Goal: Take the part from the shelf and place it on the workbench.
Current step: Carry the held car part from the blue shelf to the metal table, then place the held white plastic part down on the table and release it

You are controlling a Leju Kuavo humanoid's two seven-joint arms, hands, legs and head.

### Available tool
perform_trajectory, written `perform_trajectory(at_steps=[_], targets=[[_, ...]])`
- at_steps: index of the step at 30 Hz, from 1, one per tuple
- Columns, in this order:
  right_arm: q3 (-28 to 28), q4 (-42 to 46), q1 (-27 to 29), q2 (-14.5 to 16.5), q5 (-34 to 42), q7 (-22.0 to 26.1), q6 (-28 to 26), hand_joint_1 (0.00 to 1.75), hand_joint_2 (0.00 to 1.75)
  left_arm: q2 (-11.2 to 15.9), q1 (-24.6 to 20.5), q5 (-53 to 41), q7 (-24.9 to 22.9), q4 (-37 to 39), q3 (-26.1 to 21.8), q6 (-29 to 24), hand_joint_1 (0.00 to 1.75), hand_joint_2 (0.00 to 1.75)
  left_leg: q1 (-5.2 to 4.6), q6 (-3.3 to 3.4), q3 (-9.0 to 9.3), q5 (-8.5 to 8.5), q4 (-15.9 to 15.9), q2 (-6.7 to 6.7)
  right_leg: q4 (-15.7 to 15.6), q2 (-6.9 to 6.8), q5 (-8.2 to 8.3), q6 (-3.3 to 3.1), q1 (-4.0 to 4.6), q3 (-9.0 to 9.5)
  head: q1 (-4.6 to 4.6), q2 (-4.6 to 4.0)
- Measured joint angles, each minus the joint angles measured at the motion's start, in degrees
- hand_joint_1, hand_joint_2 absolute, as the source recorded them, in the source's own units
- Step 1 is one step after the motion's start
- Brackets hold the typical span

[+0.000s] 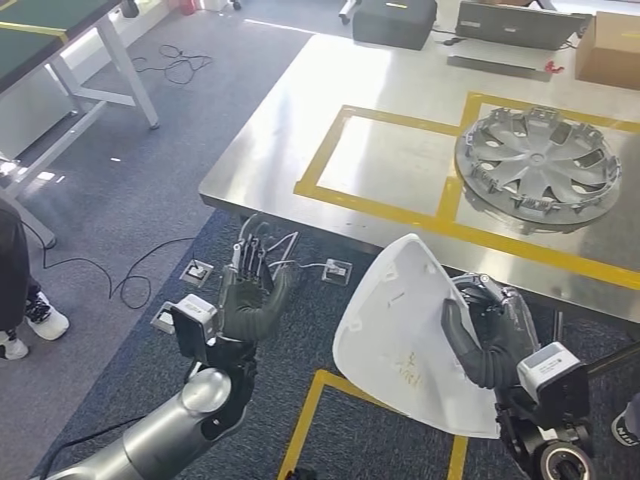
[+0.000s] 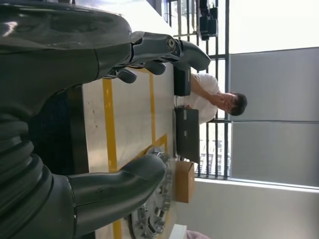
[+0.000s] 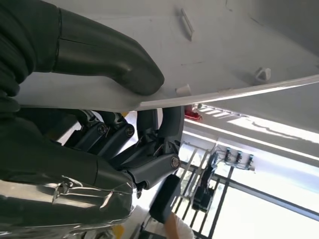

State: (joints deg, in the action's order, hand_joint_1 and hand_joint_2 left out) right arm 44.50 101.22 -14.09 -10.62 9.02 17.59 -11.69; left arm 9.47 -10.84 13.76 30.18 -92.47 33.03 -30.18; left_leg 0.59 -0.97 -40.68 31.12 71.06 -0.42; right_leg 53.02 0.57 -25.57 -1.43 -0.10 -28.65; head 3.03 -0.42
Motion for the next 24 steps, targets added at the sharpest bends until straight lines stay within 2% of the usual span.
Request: perform_trajectory(at_steps=[1, 3, 5, 9, 10, 11, 13, 14, 15, 16, 17, 19, 20, 21, 23, 24], targets=[[0.0, 0.0, 0.1, 0.0, 0.0, 0.0, 0.0, 1.75, 1.75, 0.0, 0.1, 0.0, 0.0, 0.0, 0.0, 0.0, 0.0, 1.75, 0.11, -0.09, -0.21, -1.53, -1.8, 0.03, 0.0, 0.03, -0.62, 0.15, -0.06, 0.77, 0.05, 0.0], [0.0, -0.1, 0.1, 0.0, 0.0, 0.0, 0.1, 1.75, 1.75, 0.0, 0.1, -0.1, 0.0, 0.0, 0.0, 0.0, 0.0, 1.75, 0.3, -0.2, 1.72, -7.45, -9.9, 0.16, 0.0, 0.06, -2.01, 0.61, -0.17, 2.28, 0.17, 0.0], [-0.1, -0.2, 0.1, 0.0, 0.0, 0.0, 0.2, 1.75, 1.75, 0.0, 0.1, -0.2, 0.0, 0.1, 0.0, 0.0, 0.0, 1.75, 0.09, 0.24, 3.36, -10.21, -15.4, 0.28, 0.0, 0.12, -3.29, 1.27, -0.14, 3.19, 0.11, 0.0], [-0.3, -0.3, 0.1, 0.0, -0.1, 0.2, 0.5, 1.75, 1.75, 0.0, 0.2, -0.6, 0.0, 0.2, 0.0, -0.1, 0.0, 1.75, -0.07, 2.09, 4.85, -9.32, -16.4, 0.11, 1.0, -0.03, -4.61, 2.55, -0.15, 4.3, -0.04, 0.0], [-0.4, -0.3, 0.1, 0.0, -0.2, 0.3, 0.6, 1.75, 1.75, -0.1, 0.2, -0.7, 0.0, 0.2, 0.0, -0.2, 0.0, 1.75, -0.1, 2.45, 5.51, -8.92, -16.5, 0.1, 2.8, -0.1, -5.19, 2.7, -0.24, 3.52, -0.12, 0.0], [-0.5, -0.3, 0.0, 0.0, -0.3, 0.3, 0.7, 1.75, 1.75, -0.2, 0.2, -0.8, 0.0, 0.2, 0.0, -0.1, 0.0, 1.75, -0.13, 2.73, 6.19, -8.51, -16.5, 0.07, 5.9, -0.17, -6.09, 2.87, -0.34, 1.89, -0.21, 0.0], [-0.5, -0.3, 0.2, 0.0, -0.5, 0.2, 0.7, 1.75, 1.75, -0.3, 0.4, -0.9, 0.0, 0.2, 0.0, 0.1, 0.0, 1.75, -0.3, 3.09, 7.42, -7.44, -16.5, 0.06, 14.0, -0.21, -8.77, 3.22, -0.42, -3.16, -0.4, 0.0], [-0.5, -0.3, 0.3, 0.0, -0.7, 0.1, 0.6, 1.75, 1.75, -0.4, 0.6, -1.0, 0.0, 0.2, 0.0, 0.3, 0.0, 1.75, -0.39, 3.16, 8.12, -6.83, -16.5, 0.04, 16.8, -0.21, -10.1, 3.35, -0.42, -5.58, -0.43, 0.0], [-0.5, -0.3, 0.4, 0.0, -0.8, 0.0, 0.4, 1.75, 1.75, -0.5, 0.7, -1.1, 0.0, 0.2, 0.0, 0.5, 0.0, 1.75, -0.48, 3.2, 8.97, -6.14, -16.5, 0.0, 17.9, -0.21, -10.84, 3.38, -0.42, -7.27, -0.44, 0.0], [-0.6, -0.3, 0.5, 0.0, -1.0, -0.2, 0.3, 1.75, 1.75, -0.6, 0.8, -1.2, 0.0, 0.2, 0.0, 0.7, 0.0, 1.75, -0.58, 3.2, 10.01, -5.39, -16.5, -0.07, 16.8, -0.21, -10.38, 3.21, -0.41, -8.04, -0.47, 0.0], [-0.6, -0.3, 0.6, 0.0, -1.1, -0.4, 0.1, 1.75, 1.75, -0.7, 0.8, -1.4, 0.0, 0.2, 0.0, 0.9, 0.0, 1.75, -0.7, 3.18, 11.15, -4.59, -16.5, -0.13, 14.1, -0.21, -8.44, 2.89, -0.36, -8.11, -0.51, 0.0], [-0.7, -0.3, 0.7, 0.0, -1.2, -0.6, -0.2, 1.75, 1.75, -1.0, 0.8, -1.6, 0.0, 0.3, 0.0, 1.4, 0.0, 1.75, -0.88, 2.99, 13.14, -3.0, -16.5, -0.21, 7.0, -0.17, -1.23, 1.99, 0.01, -7.63, -0.56, 0.0], [-0.7, -0.3, 0.9, 0.0, -1.3, -0.7, -0.3, 1.75, 1.75, -1.1, 0.8, -1.7, 0.1, 0.3, 0.0, 1.5, 0.0, 1.75, -0.91, 2.77, 13.7, -2.38, -16.6, -0.28, 4.6, -0.18, 1.47, 1.63, 0.27, -7.19, -0.57, 0.0], [-0.8, -0.3, 1.0, 0.0, -1.3, -0.8, -0.3, 1.75, 1.75, -1.2, 0.8, -1.8, 0.1, 0.4, 0.0, 1.6, 0.0, 1.75, -0.86, 2.47, 14.09, -1.94, -16.6, -0.33, 3.2, -0.17, 3.11, 1.37, 0.54, -6.94, -0.59, 0.0], [-0.8, -0.2, 1.1, 0.0, -1.4, -0.8, -0.3, 1.75, 1.75, -1.3, 0.6, -1.9, 0.1, 0.4, 0.0, 1.8, 0.0, 1.75, -0.74, 1.81, 14.34, -1.76, -16.3, -0.38, 2.5, -0.14, 2.93, 1.01, 0.73, -5.88, -0.61, 0.0], [-0.9, -0.1, 1.0, 0.0, -1.4, -0.8, -0.4, 1.75, 1.75, -1.3, 0.5, -1.9, 0.1, 0.4, 0.0, 1.8, 0.0, 1.75, -0.67, 1.54, 13.95, -2.06, -15.1, -0.32, 2.0, -0.08, 2.85, 0.79, 0.66, -5.3, -0.61, 0.0]])
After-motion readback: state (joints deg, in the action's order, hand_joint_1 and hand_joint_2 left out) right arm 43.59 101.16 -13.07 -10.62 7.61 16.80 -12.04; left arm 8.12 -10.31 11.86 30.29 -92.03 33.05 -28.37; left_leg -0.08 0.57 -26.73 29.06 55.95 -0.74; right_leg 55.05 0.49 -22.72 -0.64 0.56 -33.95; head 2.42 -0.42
